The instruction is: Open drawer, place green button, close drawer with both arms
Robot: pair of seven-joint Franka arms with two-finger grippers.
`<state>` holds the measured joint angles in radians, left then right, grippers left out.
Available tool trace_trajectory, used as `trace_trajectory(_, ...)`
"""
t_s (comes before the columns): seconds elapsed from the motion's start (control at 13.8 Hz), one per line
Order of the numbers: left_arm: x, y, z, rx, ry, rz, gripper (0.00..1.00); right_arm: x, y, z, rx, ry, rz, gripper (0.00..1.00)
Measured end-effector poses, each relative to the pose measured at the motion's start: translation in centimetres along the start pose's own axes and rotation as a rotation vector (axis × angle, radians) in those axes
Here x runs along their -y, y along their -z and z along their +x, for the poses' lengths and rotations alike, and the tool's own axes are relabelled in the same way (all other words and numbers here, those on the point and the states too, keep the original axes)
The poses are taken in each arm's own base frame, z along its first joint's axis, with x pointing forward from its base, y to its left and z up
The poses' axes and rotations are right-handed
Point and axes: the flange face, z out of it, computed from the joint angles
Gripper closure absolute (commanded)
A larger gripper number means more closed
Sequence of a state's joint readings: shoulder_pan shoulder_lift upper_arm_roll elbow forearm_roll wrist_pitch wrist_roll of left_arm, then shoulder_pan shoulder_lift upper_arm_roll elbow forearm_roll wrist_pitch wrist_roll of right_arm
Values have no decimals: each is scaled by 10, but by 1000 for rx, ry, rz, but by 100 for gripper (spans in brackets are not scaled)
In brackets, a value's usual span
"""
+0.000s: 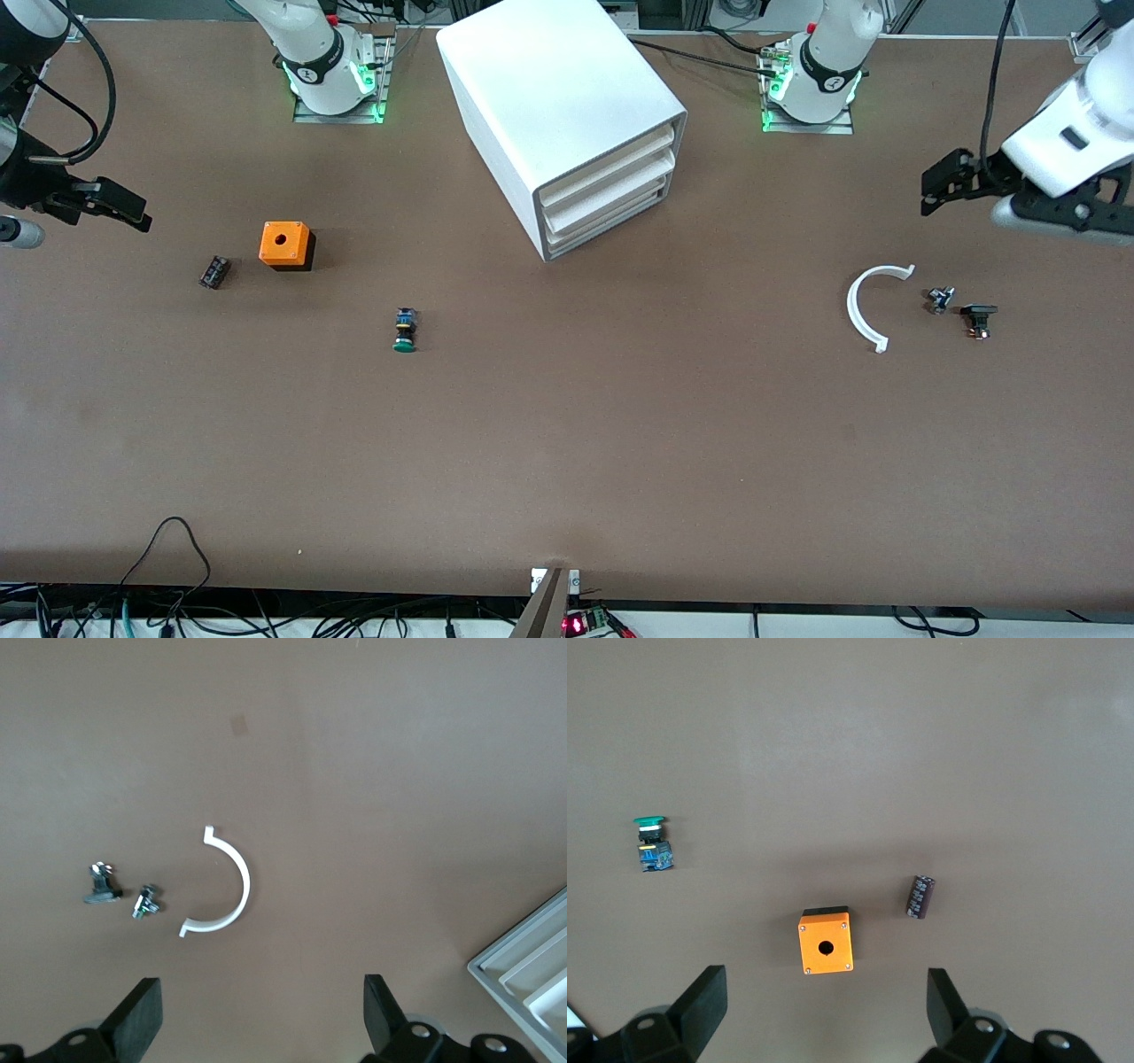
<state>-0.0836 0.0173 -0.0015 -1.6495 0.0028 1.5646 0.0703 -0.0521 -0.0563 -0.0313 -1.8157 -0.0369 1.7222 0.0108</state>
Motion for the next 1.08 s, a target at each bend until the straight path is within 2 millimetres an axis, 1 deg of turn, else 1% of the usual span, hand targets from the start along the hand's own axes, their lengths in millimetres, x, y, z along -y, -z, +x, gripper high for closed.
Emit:
trace_trajectory(0.14,-1,-34,17,63,-1,-24,0,0,-4,1,11,-1,0,0)
trace_trajectory(0.36,-8,-69,33,123,-12,-84,0,-1,-15,6,33,-3,0,0)
trace_trajectory(0.43,-12,-83,38,152,-15,-120,0,0,-19,7,41,-2,2,0)
trace_trajectory(0.58,-20,-127,51,233,-18,-172,0,5,-27,11,52,-3,29,0)
trace_trajectory(0.8,-38,-197,66,347,9,-335,0,21,-37,19,48,7,75,0)
trace_trajectory(0.94,-55,-245,67,427,46,-492,0,38,-52,28,48,34,75,0)
trace_trajectory(1.08,-72,-294,61,451,34,-656,0,56,-67,36,46,58,72,0)
